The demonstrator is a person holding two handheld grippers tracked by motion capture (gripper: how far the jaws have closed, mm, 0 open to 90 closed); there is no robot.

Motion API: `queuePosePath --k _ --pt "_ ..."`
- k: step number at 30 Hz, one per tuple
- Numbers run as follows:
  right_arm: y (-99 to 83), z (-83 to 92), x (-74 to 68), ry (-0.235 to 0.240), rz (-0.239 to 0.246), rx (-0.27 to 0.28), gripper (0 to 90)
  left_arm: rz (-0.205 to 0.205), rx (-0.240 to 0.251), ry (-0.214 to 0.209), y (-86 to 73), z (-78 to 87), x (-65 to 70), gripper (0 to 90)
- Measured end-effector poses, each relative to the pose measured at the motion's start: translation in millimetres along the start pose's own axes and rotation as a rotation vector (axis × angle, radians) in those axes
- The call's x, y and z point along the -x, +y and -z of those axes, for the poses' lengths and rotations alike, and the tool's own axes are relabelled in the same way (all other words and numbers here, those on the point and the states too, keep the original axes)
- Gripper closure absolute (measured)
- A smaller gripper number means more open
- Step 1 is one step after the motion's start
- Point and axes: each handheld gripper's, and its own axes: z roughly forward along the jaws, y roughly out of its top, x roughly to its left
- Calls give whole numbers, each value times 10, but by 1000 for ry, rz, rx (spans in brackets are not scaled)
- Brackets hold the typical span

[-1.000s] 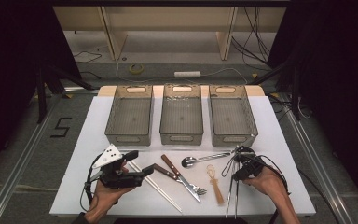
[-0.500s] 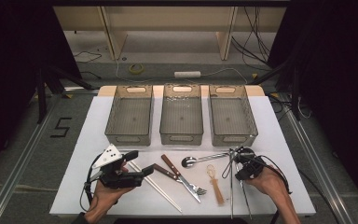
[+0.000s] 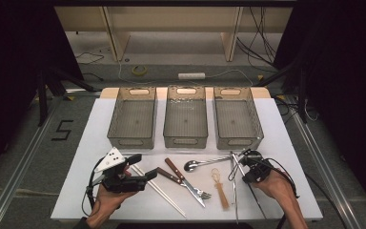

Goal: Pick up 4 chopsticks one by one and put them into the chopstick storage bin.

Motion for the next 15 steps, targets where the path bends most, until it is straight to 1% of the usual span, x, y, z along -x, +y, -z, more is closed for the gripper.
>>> queuePosePath --k 1,4,5,10,11,15 --pt "1 0 4 2 -9 0 808 0 0 -1 0 0 0 158" --pt "-2 2 17 -1 -10 1 818 0 0 0 1 1 -1 157" --pt "-7 1 35 -6 -22 8 831 1 1 0 1 2 -1 157" --pt "-17 0 78 -9 -33 12 845 1 0 -2 2 1 0 157" --pt "-18 2 92 -12 -42 12 852 1 0 -2 3 2 1 157" --pt "-21 2 112 -8 -45 15 856 1 1 -1 4 2 -1 158"
